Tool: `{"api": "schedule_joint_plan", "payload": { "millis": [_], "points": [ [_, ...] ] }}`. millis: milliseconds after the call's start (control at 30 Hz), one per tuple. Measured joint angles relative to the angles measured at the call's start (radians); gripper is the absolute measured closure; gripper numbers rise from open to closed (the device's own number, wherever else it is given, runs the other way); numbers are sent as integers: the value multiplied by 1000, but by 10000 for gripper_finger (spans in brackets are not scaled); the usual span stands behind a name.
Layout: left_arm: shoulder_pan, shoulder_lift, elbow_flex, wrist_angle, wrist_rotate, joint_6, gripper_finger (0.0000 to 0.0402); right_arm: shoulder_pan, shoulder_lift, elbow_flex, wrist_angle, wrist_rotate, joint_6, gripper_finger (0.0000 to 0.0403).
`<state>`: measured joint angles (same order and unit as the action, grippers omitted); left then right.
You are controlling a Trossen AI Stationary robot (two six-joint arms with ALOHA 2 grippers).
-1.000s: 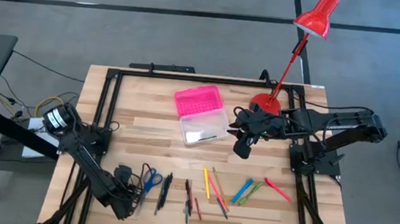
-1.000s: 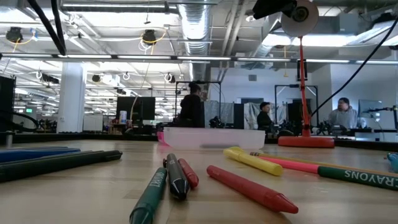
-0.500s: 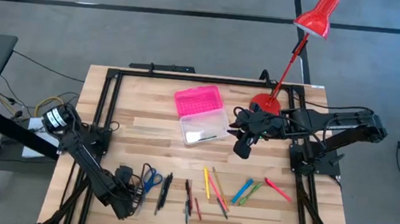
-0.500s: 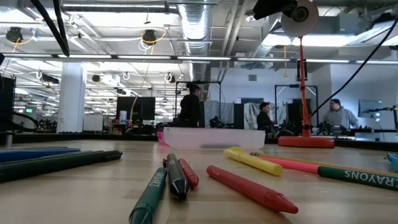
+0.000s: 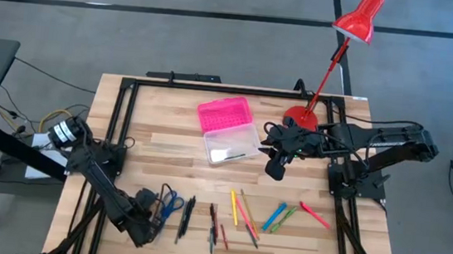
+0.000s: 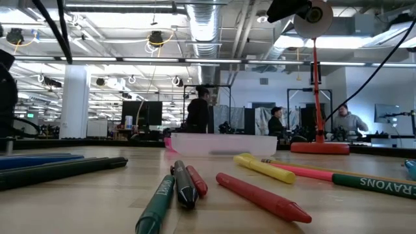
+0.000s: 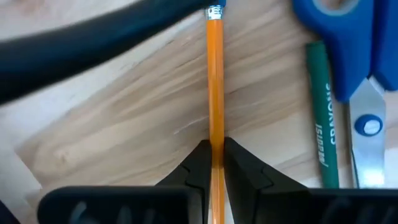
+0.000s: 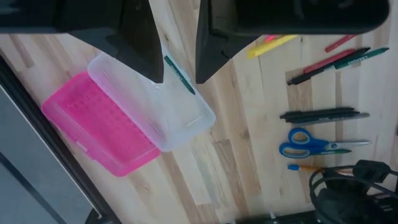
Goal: Pick & place school supplies into a supply box
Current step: Put the orange pencil into the pink supply box
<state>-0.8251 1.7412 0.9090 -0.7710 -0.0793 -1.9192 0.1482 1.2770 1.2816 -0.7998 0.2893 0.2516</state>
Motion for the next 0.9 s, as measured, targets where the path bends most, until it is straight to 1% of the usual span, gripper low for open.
{"api": "schedule_joint_plan", "payload": {
  "millis": [267,467,600,700,767,900],
  "points": [
    [100,0,-1,-43,63,261,376,0,0,0,0,0,2,316],
    [200,0,-3,-68,127,498,395,0,0,0,0,-1,38,316],
    [245,1,-4,-80,147,597,395,10,0,0,0,-3,59,316],
    [258,-1,-5,-89,146,621,397,22,0,0,-2,-3,63,316],
    [259,-9,-8,-96,127,627,399,32,0,0,-3,-3,63,316],
    [262,-47,-16,-146,19,616,400,47,0,0,-5,-3,63,316]
  ]
}}
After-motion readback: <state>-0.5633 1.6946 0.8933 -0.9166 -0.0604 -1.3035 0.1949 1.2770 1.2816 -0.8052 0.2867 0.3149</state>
